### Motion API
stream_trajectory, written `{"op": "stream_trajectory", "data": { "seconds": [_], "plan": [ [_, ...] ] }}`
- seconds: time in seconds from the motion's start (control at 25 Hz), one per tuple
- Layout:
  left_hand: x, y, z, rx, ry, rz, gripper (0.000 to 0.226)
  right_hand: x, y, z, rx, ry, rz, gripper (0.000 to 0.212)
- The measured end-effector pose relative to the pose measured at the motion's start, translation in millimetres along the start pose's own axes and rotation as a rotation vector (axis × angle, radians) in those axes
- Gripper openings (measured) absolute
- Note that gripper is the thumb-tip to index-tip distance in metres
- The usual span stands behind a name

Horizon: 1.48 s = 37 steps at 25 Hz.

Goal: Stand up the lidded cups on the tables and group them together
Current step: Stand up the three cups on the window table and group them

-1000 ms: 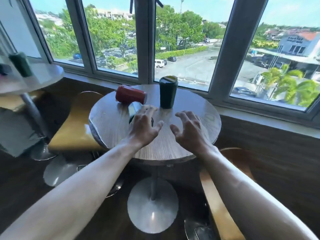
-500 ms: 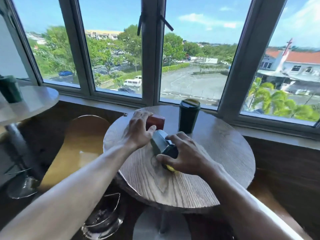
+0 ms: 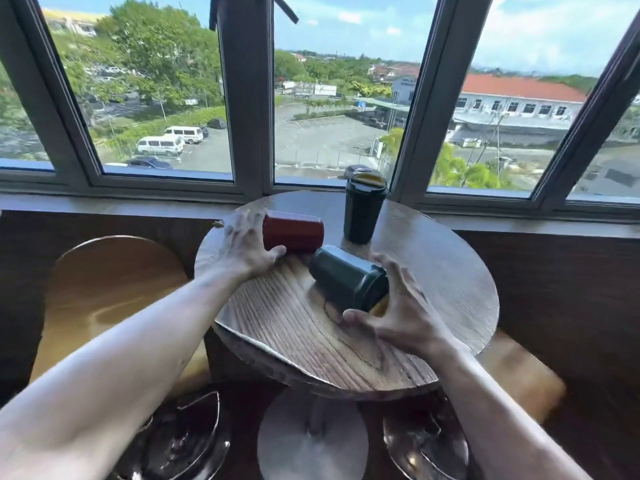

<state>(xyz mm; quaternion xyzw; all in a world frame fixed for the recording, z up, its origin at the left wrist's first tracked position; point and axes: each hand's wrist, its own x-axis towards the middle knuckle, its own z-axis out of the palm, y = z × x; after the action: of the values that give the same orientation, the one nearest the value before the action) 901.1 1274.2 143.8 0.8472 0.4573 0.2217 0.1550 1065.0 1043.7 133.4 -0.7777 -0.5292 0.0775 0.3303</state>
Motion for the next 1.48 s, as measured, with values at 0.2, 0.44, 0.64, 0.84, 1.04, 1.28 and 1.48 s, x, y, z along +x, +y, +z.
{"op": "stream_trajectory", "data": {
  "seconds": [0.2,0.44,0.64,0.84,1.04,1.28,1.48],
  "plan": [
    [-11.8,-10.6,-7.5,-0.116,-0.009,0.008,0.085,-4.2,-5.8,15.7,0.119,0.158,0.049,0.093],
    [2.5,-15.5,-17.5,-0.244,-0.016,-0.056,0.087,32.3,-34.6,-29.8,-0.005,0.111,0.051,0.093],
    [21.9,-27.5,-17.2,-0.355,-0.141,-0.092,0.091,66.9,-59.1,-57.1,-0.193,-0.09,0.074,0.095],
    [34.5,-27.4,-12.8,-0.431,-0.24,-0.13,0.089,63.3,-55.9,-62.7,-0.255,-0.147,0.084,0.106],
    [44.6,-34.4,-9.9,-0.594,-0.314,-0.11,0.08,61.2,-51.3,-70.9,-0.232,-0.134,0.033,0.096],
    [32.4,-18.0,-14.9,-0.621,-0.177,-0.102,0.075,62.7,-45.1,-66.3,-0.152,-0.115,0.058,0.089],
    [38.1,25.8,-35.3,-0.415,-0.005,0.137,0.097,65.0,-42.6,-64.0,-0.152,-0.101,0.029,0.085]
  ]
}}
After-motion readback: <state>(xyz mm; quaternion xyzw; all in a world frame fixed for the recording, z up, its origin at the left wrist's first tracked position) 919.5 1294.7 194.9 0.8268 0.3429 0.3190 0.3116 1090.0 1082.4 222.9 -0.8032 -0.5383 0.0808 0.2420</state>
